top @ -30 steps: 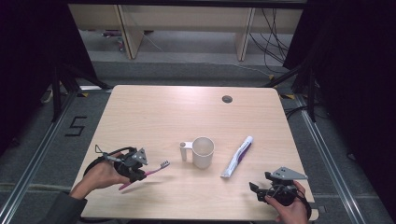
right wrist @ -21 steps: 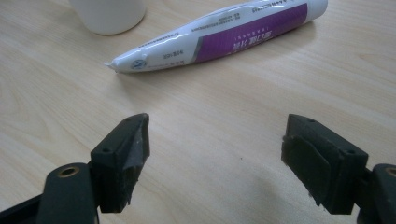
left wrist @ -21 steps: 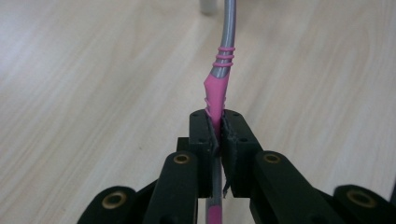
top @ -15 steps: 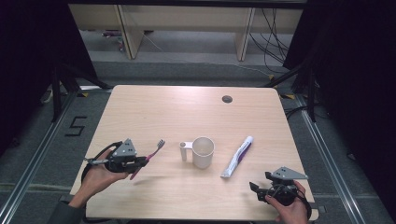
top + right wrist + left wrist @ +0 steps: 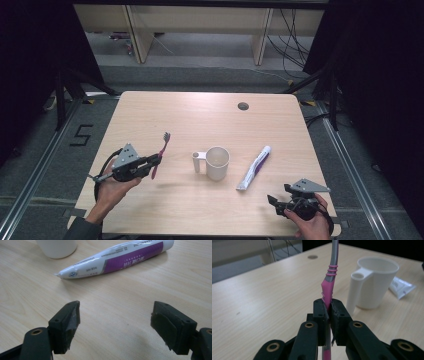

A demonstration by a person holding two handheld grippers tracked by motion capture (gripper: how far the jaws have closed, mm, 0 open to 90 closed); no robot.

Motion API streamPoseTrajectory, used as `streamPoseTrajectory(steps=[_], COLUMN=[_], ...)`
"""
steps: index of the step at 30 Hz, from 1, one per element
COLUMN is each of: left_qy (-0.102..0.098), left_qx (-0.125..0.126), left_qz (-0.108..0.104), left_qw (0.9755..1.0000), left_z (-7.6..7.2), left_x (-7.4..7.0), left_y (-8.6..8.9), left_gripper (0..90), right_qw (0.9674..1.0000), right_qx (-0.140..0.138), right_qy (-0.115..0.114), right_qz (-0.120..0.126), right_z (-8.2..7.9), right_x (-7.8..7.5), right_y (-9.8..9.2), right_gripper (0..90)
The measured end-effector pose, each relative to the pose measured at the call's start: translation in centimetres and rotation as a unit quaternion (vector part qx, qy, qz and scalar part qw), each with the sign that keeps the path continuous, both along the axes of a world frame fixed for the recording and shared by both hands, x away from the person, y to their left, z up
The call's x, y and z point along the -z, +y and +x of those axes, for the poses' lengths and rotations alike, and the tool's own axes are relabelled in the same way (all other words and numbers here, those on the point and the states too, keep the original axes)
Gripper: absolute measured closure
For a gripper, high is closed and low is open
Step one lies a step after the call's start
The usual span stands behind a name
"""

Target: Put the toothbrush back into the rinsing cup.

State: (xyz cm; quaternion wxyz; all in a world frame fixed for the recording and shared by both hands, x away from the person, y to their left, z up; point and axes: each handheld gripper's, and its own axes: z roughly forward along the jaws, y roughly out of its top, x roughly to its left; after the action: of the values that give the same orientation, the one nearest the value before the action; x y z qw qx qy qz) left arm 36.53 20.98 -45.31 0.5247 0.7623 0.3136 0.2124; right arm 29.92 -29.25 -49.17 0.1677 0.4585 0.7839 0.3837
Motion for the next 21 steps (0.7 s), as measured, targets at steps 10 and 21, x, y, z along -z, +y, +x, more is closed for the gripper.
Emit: streamPoseTrajectory(steps=[10,21], left_qy=[-0.041,-0.07], left_qx=[0.021,0.024], left_qz=[-0.044,-0.067], left_qw=[0.998,0.995], left_z=[0.2,0.7], left_x=[-1.6,-2.7], left_y=[-1.5,-3.3], left_gripper=[82.9,82.9], right_qw=[1.0,1.0], right_qx=[0.005,0.002], right_qy=[0.001,-0.003], right_qz=[-0.005,0.0], right_z=[0.0,0.0], right_x=[0.1,0.0], right_y=[0.1,0.0], right_gripper=[24.1,24.2])
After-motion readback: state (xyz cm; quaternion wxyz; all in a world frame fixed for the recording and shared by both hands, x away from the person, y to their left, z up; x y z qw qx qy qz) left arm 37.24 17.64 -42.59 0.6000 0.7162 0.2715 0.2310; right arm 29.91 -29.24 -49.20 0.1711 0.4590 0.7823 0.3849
